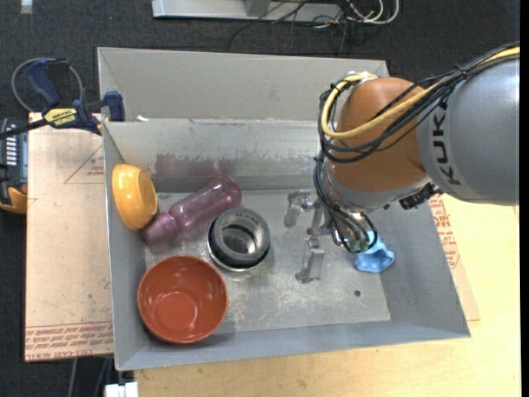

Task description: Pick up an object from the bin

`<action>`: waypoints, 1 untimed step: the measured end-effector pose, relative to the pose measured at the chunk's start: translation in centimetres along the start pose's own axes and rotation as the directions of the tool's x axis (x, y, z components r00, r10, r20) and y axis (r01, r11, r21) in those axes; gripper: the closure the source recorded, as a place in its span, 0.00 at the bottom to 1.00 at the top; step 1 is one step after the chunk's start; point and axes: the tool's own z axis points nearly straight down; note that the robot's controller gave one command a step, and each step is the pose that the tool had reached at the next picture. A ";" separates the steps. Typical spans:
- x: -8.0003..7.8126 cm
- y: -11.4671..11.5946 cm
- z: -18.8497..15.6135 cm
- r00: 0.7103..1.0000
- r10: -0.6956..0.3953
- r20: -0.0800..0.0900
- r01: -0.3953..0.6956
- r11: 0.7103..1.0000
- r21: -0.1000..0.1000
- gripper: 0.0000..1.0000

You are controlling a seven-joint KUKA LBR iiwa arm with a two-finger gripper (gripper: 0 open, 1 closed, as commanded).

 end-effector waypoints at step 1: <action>0.0 0.0 0.0 1.000 0.000 0.000 0.000 1.000 0.000 0.00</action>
Offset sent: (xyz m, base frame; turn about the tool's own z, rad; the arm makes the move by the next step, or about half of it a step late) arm -0.0545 0.0161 -0.0288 -0.0824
